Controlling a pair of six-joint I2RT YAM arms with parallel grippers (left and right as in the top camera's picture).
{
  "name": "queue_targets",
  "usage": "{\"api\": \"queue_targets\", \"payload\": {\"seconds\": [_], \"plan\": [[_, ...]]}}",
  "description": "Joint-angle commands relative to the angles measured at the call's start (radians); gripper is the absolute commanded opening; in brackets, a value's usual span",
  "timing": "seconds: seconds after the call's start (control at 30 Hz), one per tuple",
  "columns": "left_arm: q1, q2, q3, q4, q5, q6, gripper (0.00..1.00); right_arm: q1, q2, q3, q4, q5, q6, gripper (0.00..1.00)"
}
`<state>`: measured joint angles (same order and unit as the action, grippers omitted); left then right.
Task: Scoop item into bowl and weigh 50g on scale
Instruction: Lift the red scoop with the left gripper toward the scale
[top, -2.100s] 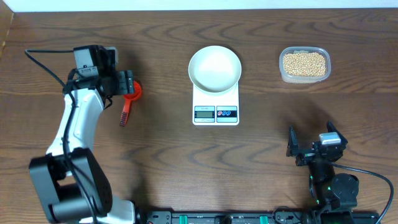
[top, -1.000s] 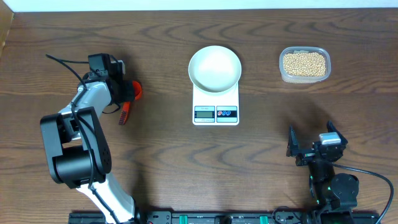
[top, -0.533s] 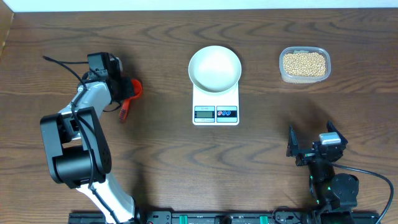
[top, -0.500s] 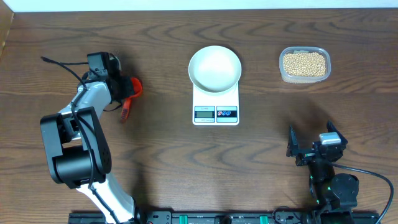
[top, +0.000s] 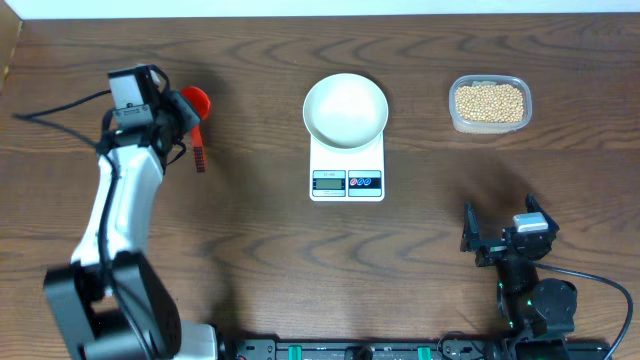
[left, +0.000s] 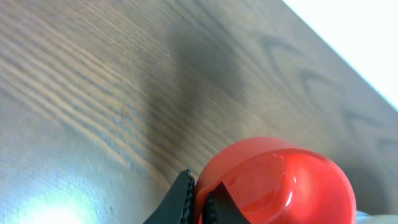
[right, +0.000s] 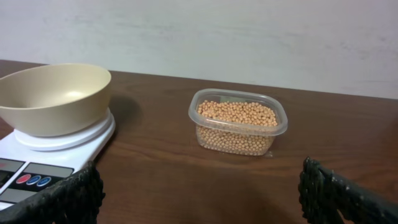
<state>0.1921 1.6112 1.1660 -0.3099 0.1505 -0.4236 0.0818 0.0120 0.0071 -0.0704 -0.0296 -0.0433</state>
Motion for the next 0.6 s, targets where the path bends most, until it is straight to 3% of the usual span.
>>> {"api": "queue_targets", "payload": {"seconds": [0.0,0.07,0.17,0.43,0.57], "plan": [[0.001,-0.096,0.016,-0.058,-0.001,-0.239,0.07,-0.002,-0.005,-0.002,-0.005,0.002,0.013,0.99],[-0.006,-0.136,0.016,-0.105,-0.001,-0.382,0.07,-0.002,-0.005,-0.002,-0.005,0.002,0.013,0.99],[-0.029,-0.164,0.016,-0.143,0.026,-0.489,0.07,-0.002,-0.005,-0.002,-0.005,0.001,0.013,0.99],[-0.125,-0.169,0.016,-0.154,0.085,-0.526,0.07,-0.002,-0.005,-0.002,-0.005,0.002,0.013,0.99],[-0.167,-0.169,0.016,-0.161,0.085,-0.63,0.07,-0.002,-0.005,-0.002,-0.003,0.002,0.013,0.99]]}}
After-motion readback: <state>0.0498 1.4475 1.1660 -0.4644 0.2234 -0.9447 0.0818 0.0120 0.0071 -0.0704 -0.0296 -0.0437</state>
